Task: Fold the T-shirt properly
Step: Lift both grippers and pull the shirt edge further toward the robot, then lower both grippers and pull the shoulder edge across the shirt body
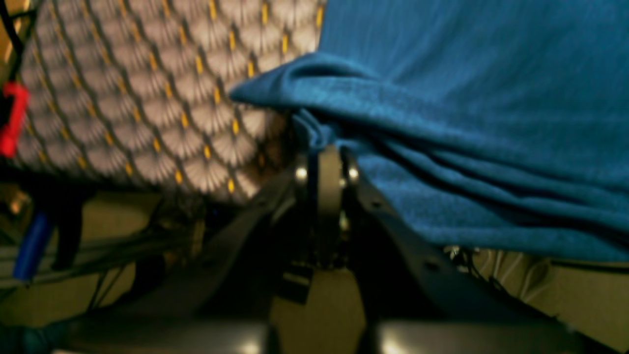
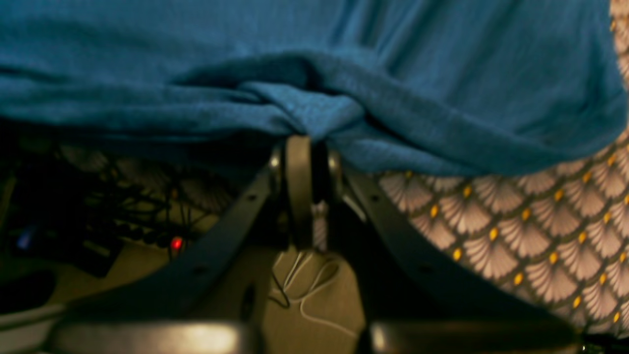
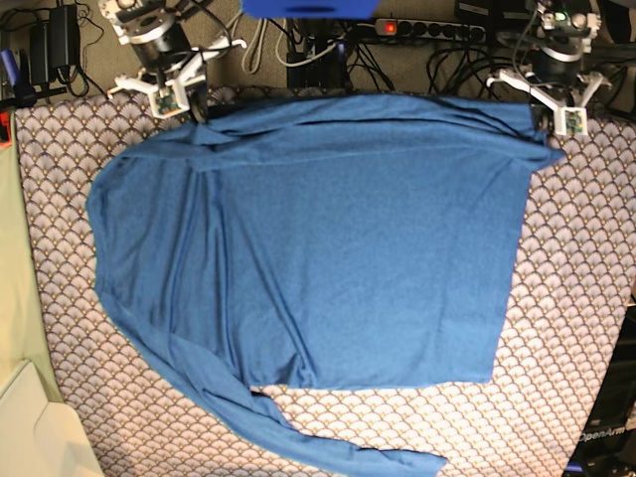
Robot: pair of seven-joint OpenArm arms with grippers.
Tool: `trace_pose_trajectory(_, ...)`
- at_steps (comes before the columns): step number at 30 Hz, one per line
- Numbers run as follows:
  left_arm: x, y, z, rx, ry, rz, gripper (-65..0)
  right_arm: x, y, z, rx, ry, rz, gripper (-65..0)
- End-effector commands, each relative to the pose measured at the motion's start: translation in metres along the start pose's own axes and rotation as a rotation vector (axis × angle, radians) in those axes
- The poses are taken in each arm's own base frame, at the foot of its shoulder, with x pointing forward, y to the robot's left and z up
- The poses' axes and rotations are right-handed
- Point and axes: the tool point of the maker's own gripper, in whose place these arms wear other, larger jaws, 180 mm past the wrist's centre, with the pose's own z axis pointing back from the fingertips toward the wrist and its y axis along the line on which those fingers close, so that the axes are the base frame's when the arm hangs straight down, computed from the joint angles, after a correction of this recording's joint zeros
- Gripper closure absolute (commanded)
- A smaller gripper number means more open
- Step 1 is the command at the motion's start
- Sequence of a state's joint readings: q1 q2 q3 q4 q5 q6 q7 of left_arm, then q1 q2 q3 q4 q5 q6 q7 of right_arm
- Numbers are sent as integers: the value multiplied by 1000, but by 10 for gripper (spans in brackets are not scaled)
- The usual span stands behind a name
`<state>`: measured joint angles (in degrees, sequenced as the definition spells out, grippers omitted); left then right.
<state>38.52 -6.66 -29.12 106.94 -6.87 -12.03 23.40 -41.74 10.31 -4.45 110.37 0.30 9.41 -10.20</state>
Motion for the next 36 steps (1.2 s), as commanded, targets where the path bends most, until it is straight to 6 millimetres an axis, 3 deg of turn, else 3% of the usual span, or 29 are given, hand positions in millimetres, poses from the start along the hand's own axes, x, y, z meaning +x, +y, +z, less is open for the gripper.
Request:
trace_pose_trajectory(1, 10, 5, 4, 13, -33, -13, -4, 11, -1, 3, -2, -39, 3, 0)
trace_pose_trajectory(14, 39, 5, -10, 23, -109, 0, -4, 25, -5, -6, -9, -79, 13, 0)
trace_pose_trajectory(20, 50, 3, -27, 25, -51, 18, -4, 39, -15, -22, -27, -76, 31, 0)
trace_pose_trajectory(28, 89, 3, -44, 29, -91, 46, -4, 65, -31, -46, -55, -61, 56, 0)
trace_pose_trajectory(36, 110, 11, -59, 86, -92, 8, -4, 78, -43, -66, -77, -43, 67, 0)
